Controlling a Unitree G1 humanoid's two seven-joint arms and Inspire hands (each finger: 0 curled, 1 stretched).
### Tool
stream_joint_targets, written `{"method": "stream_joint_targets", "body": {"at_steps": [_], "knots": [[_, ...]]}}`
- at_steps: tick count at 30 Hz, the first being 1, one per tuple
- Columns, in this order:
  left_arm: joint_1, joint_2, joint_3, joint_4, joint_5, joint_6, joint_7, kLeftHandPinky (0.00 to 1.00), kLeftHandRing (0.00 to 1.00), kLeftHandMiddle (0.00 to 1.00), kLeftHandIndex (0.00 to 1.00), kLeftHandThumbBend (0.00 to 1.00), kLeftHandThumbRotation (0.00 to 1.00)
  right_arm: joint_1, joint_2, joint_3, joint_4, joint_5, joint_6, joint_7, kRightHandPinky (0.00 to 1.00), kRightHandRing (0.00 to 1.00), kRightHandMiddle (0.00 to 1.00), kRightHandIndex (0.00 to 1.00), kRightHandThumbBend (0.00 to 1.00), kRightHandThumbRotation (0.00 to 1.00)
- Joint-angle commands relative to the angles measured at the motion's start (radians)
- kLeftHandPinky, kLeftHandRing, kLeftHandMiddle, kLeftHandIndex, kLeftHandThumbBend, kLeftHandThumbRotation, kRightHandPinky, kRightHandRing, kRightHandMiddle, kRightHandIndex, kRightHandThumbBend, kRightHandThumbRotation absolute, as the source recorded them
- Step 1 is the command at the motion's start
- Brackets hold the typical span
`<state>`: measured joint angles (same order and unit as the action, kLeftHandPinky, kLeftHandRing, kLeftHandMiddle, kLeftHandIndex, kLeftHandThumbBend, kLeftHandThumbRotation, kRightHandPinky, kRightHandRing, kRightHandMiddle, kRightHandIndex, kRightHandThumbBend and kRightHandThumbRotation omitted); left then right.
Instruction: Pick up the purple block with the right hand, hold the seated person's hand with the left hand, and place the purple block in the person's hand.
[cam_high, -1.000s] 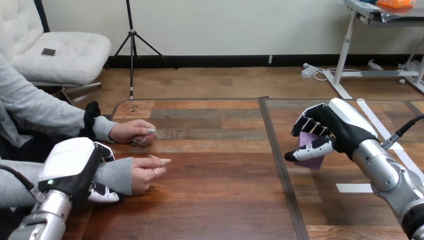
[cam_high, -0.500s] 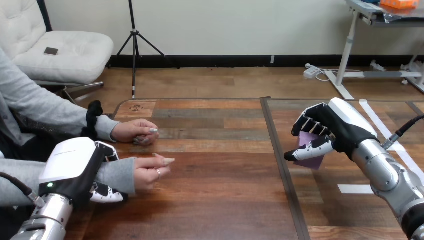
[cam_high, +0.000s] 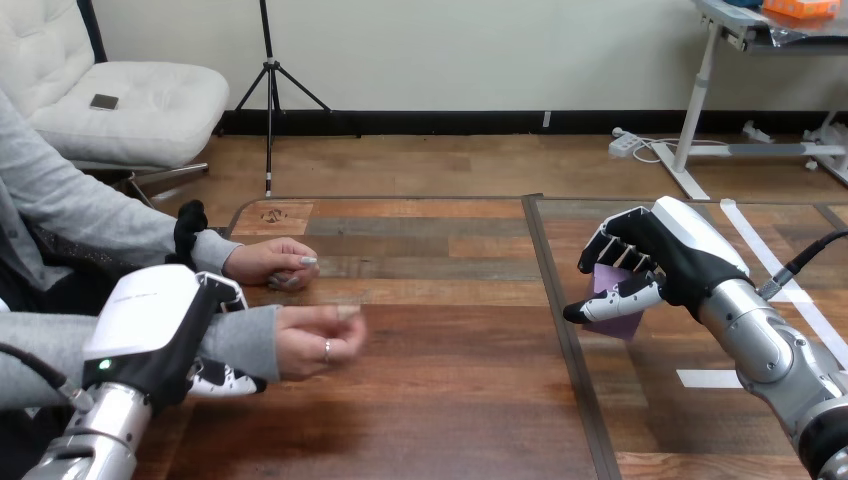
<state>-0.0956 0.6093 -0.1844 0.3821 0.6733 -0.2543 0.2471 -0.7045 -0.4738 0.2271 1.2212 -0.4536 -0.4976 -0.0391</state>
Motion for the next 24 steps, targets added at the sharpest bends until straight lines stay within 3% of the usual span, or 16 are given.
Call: {"method": "stream_joint_targets", "body": {"at_steps": [1, 24], "knots": [[-0.064, -0.021, 0.051, -0.168, -0.038, -0.004, 0.004, 0.23, 0.29, 0.33, 0.34, 0.72, 0.00, -0.049, 0.000, -0.009, -0.029, 0.013, -0.026, -0.026, 0.39, 0.42, 0.45, 0.46, 0.81, 0.00], [-0.083, -0.072, 0.054, -0.221, -0.052, -0.009, -0.008, 0.20, 0.26, 0.31, 0.33, 0.72, 0.00, -0.059, 0.026, -0.002, -0.044, 0.009, -0.013, -0.024, 0.40, 0.42, 0.46, 0.46, 0.79, 0.00]]}}
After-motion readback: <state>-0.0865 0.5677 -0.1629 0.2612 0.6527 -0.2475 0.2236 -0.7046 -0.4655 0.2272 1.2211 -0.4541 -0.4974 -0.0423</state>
